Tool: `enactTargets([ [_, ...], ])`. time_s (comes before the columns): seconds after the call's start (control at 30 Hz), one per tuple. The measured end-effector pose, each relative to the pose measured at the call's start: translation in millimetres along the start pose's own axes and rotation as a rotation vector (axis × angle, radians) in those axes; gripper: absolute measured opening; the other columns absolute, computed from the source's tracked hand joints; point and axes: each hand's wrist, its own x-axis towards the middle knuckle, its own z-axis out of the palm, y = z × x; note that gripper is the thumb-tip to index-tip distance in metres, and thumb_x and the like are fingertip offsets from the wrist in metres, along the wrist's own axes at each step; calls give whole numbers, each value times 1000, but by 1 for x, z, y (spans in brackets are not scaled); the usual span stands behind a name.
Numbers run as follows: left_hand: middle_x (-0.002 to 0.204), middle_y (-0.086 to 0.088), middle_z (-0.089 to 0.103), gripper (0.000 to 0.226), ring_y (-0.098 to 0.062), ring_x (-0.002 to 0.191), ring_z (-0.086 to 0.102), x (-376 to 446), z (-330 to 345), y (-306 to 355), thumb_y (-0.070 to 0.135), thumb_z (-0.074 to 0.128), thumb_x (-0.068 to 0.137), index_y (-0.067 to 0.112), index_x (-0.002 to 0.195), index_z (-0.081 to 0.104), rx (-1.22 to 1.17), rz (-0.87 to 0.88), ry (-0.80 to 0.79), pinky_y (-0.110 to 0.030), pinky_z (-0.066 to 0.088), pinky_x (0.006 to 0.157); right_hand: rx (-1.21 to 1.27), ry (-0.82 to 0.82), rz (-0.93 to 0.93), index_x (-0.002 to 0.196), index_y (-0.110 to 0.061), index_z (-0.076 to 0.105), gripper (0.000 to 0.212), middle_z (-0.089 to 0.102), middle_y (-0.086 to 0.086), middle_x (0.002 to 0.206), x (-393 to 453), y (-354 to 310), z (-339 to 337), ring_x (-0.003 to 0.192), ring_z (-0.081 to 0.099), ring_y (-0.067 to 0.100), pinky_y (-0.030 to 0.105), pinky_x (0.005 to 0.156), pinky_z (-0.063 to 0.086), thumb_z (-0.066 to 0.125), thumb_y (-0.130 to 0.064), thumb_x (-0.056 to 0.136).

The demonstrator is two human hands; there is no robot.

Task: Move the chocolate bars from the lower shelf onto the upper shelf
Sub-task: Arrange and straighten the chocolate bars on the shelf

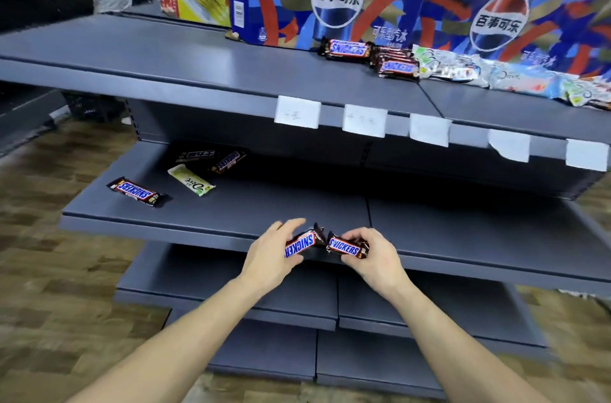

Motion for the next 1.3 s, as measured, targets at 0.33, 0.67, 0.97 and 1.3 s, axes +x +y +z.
enactTargets([
  [0.33, 78, 6, 70, 44, -5, 74, 64, -20, 50, 76, 38, 87, 60, 20, 87, 58, -296, -233, -48, -20, 47, 67, 11, -19, -56, 98, -37, 63, 33, 60, -18, 103, -30, 49, -66, 100, 54, -1, 13, 84, 41, 75, -13, 78],
  [0.67, 88, 0, 71, 29, -16, 69, 71, -43, 85, 147, 25, 78, 77, 30, 101, 62, -446, -200, 10, -32, 59, 66, 32, -11, -89, 102, -36, 63, 33, 59, -19, 104, -60, 95, -124, 100, 54, -1, 12, 84, 41, 75, -14, 80],
  [0.97, 74, 4, 69, 8, -6, 57, 58, -47, 93, 172, 27, 63, 91, 32, 89, 70, -331, -183, -45, -14, 43, 54, 82, -2, -80, 103, -34, 64, 31, 59, -20, 103, -71, 113, -145, 96, 54, -6, 5, 76, 39, 74, -14, 81],
  [1.3, 91, 7, 70, 32, -15, 77, 65, -38, 93, 189, 16, 76, 76, 38, 96, 65, -328, -116, -112, -29, 54, 72, 90, 38, -100, 104, -33, 65, 32, 59, -20, 104, -65, 116, -173, 98, 55, -5, 7, 79, 40, 73, -12, 80],
])
